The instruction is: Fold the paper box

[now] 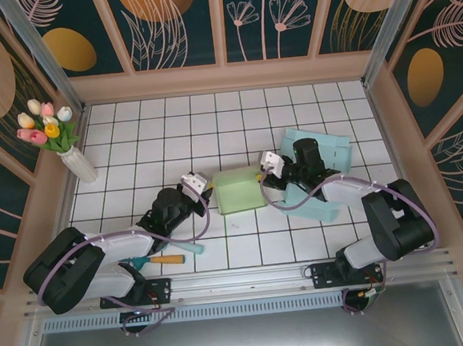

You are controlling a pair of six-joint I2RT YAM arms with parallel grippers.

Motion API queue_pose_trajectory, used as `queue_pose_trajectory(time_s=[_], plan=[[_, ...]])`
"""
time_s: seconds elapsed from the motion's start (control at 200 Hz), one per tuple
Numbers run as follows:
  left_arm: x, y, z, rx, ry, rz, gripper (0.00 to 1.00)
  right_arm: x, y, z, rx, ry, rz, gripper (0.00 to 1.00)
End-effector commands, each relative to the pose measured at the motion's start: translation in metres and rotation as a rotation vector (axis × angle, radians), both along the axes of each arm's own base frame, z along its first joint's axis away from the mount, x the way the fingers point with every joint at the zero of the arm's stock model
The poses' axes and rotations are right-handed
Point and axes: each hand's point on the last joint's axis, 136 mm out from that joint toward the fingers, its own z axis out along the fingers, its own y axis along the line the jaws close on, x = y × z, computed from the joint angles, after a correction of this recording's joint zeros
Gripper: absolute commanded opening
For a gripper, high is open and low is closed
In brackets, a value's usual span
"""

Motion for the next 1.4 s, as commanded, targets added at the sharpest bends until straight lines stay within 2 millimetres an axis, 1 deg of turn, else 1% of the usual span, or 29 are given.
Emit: queue_pose_trajectory(time_s=[0.0,0.05,0.085,0.22,0.31,0.38,0.4,0.455,0.575,0.631,0.751,0.826,0.916,0.946,1.046,1.121,1.226,1.286,1.331,1.396], plan=[[-0.008,-0.015,0.012,-0.039,-0.028,-0.091,0.00,-0.011,0.011,0.026,0.062,-0.100,0.105,0.38],[-0.008,-0.015,0.012,-0.037,-0.027,-0.090,0.00,-0.014,0.012,0.027,0.065,-0.106,0.113,0.38],[-0.007,-0.014,0.011,-0.036,-0.025,-0.081,0.00,-0.015,0.012,0.028,0.068,-0.109,0.115,0.32],[0.004,-0.010,0.012,-0.030,-0.011,-0.017,0.00,-0.018,0.013,0.030,0.074,-0.110,0.132,0.20],[0.011,-0.009,0.014,-0.037,0.001,0.014,0.00,-0.019,0.015,0.028,0.074,-0.108,0.138,0.16],[0.013,-0.011,0.019,-0.057,0.004,0.021,0.00,-0.021,0.018,0.026,0.075,-0.102,0.147,0.15],[0.014,-0.011,0.021,-0.062,0.005,0.023,0.00,-0.021,0.019,0.025,0.076,-0.100,0.150,0.13],[0.015,-0.013,0.025,-0.082,0.008,0.026,0.00,-0.022,0.022,0.023,0.076,-0.095,0.154,0.12],[0.019,-0.017,0.031,-0.127,0.034,0.032,0.00,-0.021,0.026,0.020,0.071,-0.094,0.144,0.04],[0.021,-0.018,0.031,-0.142,0.048,0.042,0.04,-0.019,0.026,0.020,0.073,-0.098,0.130,0.00],[0.025,-0.018,0.025,-0.154,0.084,0.068,0.19,-0.013,0.025,0.021,0.070,-0.121,0.095,0.00],[0.026,-0.017,0.022,-0.166,0.114,0.083,0.26,-0.010,0.023,0.020,0.054,-0.146,0.068,0.00],[0.020,-0.016,0.024,-0.214,0.156,0.083,0.39,-0.004,0.020,0.019,0.032,-0.168,0.034,0.00],[0.017,-0.014,0.026,-0.236,0.170,0.084,0.41,-0.002,0.019,0.018,0.025,-0.176,0.021,0.00],[0.011,-0.003,0.034,-0.306,0.239,0.139,0.42,0.001,0.017,0.012,-0.008,-0.179,0.006,0.00],[0.007,0.013,0.036,-0.359,0.297,0.219,0.41,0.004,0.016,0.005,-0.041,-0.179,-0.006,0.00],[-0.007,0.028,0.044,-0.442,0.357,0.255,0.40,0.008,0.014,-0.004,-0.080,-0.176,-0.025,0.00],[-0.016,0.035,0.054,-0.493,0.359,0.253,0.39,0.009,0.014,-0.008,-0.093,-0.173,-0.029,0.00],[-0.017,0.043,0.065,-0.527,0.344,0.277,0.40,0.010,0.014,-0.010,-0.104,-0.174,-0.030,0.00],[-0.015,0.057,0.084,-0.563,0.301,0.332,0.49,0.011,0.014,-0.015,-0.134,-0.186,-0.037,0.00]])
